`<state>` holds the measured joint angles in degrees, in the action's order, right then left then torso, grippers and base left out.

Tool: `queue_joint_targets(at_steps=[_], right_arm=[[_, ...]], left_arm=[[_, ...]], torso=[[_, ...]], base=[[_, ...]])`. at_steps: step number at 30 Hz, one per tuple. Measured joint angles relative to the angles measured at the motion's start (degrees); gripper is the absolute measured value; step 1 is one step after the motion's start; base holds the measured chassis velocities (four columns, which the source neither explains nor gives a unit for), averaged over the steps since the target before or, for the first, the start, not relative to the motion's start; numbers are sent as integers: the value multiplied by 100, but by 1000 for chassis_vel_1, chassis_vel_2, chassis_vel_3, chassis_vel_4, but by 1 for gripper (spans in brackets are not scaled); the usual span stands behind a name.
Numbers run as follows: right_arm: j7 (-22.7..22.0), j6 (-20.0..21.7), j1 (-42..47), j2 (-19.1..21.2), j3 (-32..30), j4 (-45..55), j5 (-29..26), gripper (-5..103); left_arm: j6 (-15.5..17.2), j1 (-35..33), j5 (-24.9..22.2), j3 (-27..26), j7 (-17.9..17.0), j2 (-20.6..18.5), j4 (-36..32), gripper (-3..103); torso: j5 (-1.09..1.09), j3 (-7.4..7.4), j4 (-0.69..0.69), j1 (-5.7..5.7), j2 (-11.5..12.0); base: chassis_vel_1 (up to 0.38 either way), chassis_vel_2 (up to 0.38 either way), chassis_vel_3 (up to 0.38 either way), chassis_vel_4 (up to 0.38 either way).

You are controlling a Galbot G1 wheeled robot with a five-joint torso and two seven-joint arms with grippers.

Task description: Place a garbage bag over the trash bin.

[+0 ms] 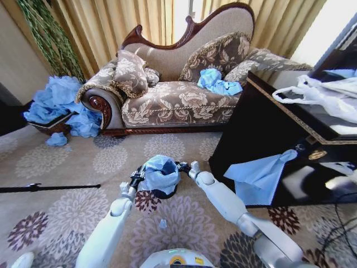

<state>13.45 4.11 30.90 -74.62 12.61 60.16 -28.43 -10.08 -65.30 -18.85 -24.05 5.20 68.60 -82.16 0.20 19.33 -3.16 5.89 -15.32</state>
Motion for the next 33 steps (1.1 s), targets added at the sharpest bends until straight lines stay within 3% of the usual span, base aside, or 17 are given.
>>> queue_joint_targets(at_steps=[1,3,6,8,9,11,12,13,15,21,25,30,33], right_arm=[[0,0,0,0,0,0,0,17],[-30,-73,66,95,-85,136,152,27],[-16,-140,60,172,-125,175,254,38],[31,-196,9,218,-112,178,265,49],[31,-196,9,218,-112,178,265,49],[92,-228,-44,210,-112,141,257,60],[132,-265,-81,174,-139,67,247,65],[139,-273,-92,167,-159,60,229,71],[145,-274,-104,168,-187,70,186,71],[94,155,-185,239,-47,451,-505,97],[-29,342,-268,159,135,484,-830,100],[-428,887,-501,-111,402,465,-1838,100],[-472,927,-561,-183,430,372,-1980,100]], left_arm=[[0,0,0,0,0,0,0,47],[-141,-114,253,-131,108,-46,-52,64],[-150,-146,270,-180,133,-76,-119,74],[-125,-146,218,-180,139,-80,-194,85],[-125,-146,218,-180,139,-80,-194,85],[-74,-130,114,-152,138,-78,-228,90],[-1,-99,-14,-106,130,-72,-264,98],[17,-88,-43,-95,130,-71,-272,98],[34,-74,-91,-86,128,-70,-282,100],[127,-48,-265,-63,126,-79,-332,100],[232,-57,-300,-64,67,-87,-393,100],[729,-143,-588,-118,-303,-118,-682,100],[756,-165,-616,-158,-315,-127,-719,100]], torso=[[0,0,0,0,0],[0,0,0,0,0],[0,0,1,0,0],[0,0,-1,0,0],[0,0,-1,0,0],[0,0,0,0,0],[1,0,1,0,0],[0,0,1,0,0],[0,0,0,0,0],[0,0,-1,0,0],[2,0,-1,0,0],[1,0,1,0,0],[1,0,0,0,0]], base=[[0,0,0,0],[0,0,0,0],[0,0,0,0],[0,0,0,0],[0,0,0,0],[0,0,0,0],[0,0,0,0],[0,0,0,0],[0,0,0,0],[0,0,0,0],[0,0,0,0],[0,0,0,0],[0,0,0,0]])
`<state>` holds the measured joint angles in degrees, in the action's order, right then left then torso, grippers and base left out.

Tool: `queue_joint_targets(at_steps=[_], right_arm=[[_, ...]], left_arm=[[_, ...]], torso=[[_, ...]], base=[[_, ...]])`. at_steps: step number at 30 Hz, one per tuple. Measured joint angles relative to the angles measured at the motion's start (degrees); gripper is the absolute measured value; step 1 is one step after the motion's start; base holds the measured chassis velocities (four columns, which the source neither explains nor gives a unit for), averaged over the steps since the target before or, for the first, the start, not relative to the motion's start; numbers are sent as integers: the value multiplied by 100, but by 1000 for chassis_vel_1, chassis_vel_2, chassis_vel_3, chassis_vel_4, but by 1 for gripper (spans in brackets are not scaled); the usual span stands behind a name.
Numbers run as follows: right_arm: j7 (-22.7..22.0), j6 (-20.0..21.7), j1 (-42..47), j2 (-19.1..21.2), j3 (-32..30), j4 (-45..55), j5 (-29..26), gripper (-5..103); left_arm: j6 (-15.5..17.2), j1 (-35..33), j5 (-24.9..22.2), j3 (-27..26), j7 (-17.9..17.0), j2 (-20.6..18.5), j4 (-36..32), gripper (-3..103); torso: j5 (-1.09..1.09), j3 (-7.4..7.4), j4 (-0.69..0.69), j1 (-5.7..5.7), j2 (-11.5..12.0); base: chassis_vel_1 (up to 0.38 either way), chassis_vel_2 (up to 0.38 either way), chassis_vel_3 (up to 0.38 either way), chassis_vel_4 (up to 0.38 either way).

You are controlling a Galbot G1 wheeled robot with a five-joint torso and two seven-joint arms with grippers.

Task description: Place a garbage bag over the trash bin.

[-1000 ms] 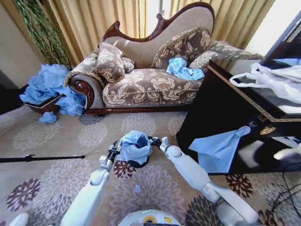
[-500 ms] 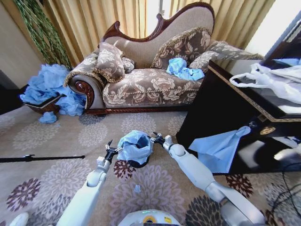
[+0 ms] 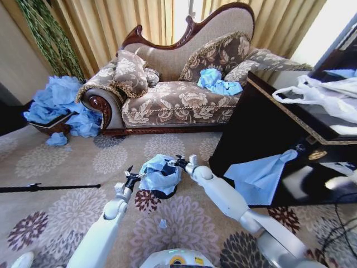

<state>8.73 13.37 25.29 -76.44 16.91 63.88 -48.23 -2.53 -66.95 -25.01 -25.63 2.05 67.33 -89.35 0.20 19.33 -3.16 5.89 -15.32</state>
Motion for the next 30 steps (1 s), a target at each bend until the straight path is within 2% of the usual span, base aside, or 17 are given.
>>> queue_joint_targets(at_steps=[6,9,12,17,19,20,22,24,26,29,30], right_arm=[[-20,2,-212,-249,113,-392,46,101],[-25,-25,-231,-263,121,-421,105,98],[-216,-18,-127,-103,37,-41,53,89],[-422,-28,134,172,-59,556,-4,88],[-492,-75,323,296,-189,848,103,89],[-512,-114,509,430,-318,1086,232,89],[-514,-145,741,629,-442,1363,343,94],[-514,-146,785,668,-462,1412,357,94],[-508,-158,1071,867,-620,1697,408,99],[-504,-168,1240,926,-726,1817,439,100],[-485,-203,1456,967,-877,1922,512,100]], left_arm=[[14,-135,-59,-119,12,-8,-118,100],[13,-163,-57,-127,57,-10,-165,100],[80,-192,-55,-85,273,-91,-428,100],[158,-121,-68,50,511,-250,-623,100],[134,22,106,125,742,-391,-594,100],[37,234,319,187,1113,-533,-457,100],[-24,529,533,291,1512,-685,-280,100],[-29,591,561,314,1575,-711,-241,100],[0,965,638,446,1888,-858,-68,100],[110,1142,698,523,2066,-958,-30,100],[204,1320,821,566,2330,-1071,27,100]], torso=[[0,0,0,0,0],[0,0,0,0,0],[-1,0,0,0,0],[-1,0,-2,0,0],[-1,0,0,0,0],[-2,0,1,0,0],[0,0,-3,0,0],[-1,0,-4,0,0],[-1,0,-5,0,0],[-1,0,-1,0,0],[-1,0,0,0,0]], base=[[0,0,0,0],[0,0,0,0],[0,0,0,0],[0,0,0,0],[0,0,0,0],[0,0,0,0],[0,0,0,0],[0,0,0,0],[0,0,0,0],[0,0,0,0],[0,0,0,0]])
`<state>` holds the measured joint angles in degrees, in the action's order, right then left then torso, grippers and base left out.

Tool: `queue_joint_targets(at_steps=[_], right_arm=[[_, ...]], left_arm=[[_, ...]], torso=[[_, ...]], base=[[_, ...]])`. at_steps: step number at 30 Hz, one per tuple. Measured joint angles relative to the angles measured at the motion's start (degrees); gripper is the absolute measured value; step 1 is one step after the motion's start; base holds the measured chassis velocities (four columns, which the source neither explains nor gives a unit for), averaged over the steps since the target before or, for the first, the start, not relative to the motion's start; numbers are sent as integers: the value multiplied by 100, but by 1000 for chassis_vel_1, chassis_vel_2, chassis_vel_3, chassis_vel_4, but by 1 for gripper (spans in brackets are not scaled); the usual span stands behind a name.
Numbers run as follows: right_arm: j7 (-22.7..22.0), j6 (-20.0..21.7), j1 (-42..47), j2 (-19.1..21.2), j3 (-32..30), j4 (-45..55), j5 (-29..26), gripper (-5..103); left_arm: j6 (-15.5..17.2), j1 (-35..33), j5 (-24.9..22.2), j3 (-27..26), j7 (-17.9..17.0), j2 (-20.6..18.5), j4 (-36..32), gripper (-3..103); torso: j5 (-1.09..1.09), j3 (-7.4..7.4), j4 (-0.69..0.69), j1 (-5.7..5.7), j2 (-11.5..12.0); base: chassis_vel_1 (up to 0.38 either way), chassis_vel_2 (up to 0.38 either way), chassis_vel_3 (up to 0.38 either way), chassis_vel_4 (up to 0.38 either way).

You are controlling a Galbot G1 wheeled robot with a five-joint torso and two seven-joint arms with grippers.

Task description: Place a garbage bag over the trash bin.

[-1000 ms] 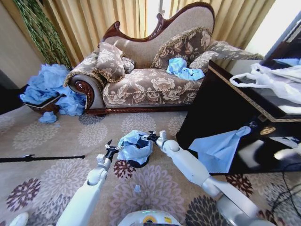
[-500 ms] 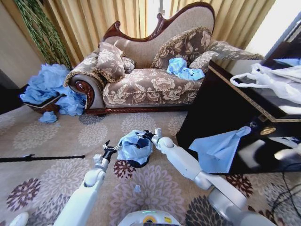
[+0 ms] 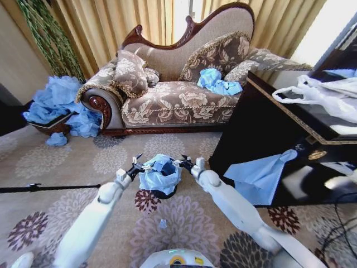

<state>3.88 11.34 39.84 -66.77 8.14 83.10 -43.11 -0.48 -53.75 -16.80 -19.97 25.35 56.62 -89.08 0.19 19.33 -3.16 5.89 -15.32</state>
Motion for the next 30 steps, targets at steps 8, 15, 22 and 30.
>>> queue_joint_targets(at_steps=[8,15,22,30], right_arm=[[50,-78,520,88,-371,236,109,100],[63,-127,769,150,-547,349,116,100],[69,-164,835,128,-583,354,139,100],[86,-182,843,119,-590,326,140,100]], left_arm=[[134,557,196,124,652,-257,550,100],[141,1118,324,363,1336,-174,1318,100],[37,1285,463,494,1512,-101,1629,100],[-97,1624,718,532,1620,199,2100,76]], torso=[[0,0,0,0,0],[1,0,-1,0,0],[1,0,1,0,0],[0,0,-1,0,0]], base=[[0,0,0,0],[0,0,0,0],[0,0,0,0],[0,0,0,0]])
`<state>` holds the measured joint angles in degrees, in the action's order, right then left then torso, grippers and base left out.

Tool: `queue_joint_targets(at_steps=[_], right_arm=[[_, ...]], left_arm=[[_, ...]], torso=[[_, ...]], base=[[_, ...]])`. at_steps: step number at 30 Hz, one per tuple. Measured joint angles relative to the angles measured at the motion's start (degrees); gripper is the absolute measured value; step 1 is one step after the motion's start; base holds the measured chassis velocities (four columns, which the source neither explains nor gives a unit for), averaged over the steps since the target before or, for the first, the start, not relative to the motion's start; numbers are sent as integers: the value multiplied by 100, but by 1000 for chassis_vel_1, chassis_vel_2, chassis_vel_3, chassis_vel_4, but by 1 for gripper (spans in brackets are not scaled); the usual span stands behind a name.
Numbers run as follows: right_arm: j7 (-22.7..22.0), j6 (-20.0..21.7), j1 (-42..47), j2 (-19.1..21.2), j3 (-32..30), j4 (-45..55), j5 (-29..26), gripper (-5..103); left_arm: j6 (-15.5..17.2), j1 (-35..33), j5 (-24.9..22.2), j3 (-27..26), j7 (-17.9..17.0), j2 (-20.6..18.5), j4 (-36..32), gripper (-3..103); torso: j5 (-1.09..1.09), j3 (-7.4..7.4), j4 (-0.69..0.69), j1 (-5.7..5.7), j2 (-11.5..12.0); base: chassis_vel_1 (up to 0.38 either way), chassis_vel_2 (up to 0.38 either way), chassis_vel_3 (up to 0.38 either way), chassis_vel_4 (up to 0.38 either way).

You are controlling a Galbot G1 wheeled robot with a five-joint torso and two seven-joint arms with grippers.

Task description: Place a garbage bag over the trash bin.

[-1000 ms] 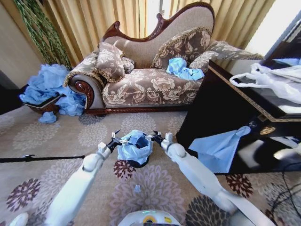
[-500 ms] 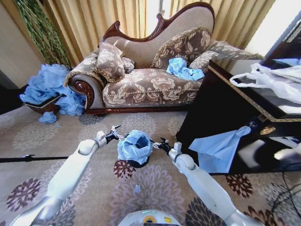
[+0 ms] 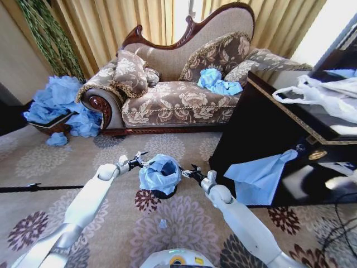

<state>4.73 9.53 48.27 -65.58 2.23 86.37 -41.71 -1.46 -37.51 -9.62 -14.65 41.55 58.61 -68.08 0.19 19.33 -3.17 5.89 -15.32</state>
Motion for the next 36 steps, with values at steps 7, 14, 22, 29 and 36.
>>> queue_joint_targets(at_steps=[7,14,22,29,36], right_arm=[[1,-10,-2,-13,-3,-47,0,100],[25,-11,73,-8,-43,-43,23,100],[98,-37,141,-41,-52,-100,111,100],[111,-60,163,-60,-50,-133,132,100],[113,-91,165,-86,-61,-190,137,100]], left_arm=[[39,82,133,8,139,217,109,48],[80,0,210,-49,435,115,-80,32],[190,-52,133,-49,488,53,-122,64],[133,-12,173,-45,532,74,-30,86],[73,40,268,-31,618,161,124,95]], torso=[[1,0,1,0,0],[-1,0,1,0,0],[1,0,1,0,0],[0,0,1,0,0],[1,0,1,0,0]], base=[[0,0,0,0],[0,0,0,0],[0,0,0,0],[0,0,0,0],[0,0,0,0]])
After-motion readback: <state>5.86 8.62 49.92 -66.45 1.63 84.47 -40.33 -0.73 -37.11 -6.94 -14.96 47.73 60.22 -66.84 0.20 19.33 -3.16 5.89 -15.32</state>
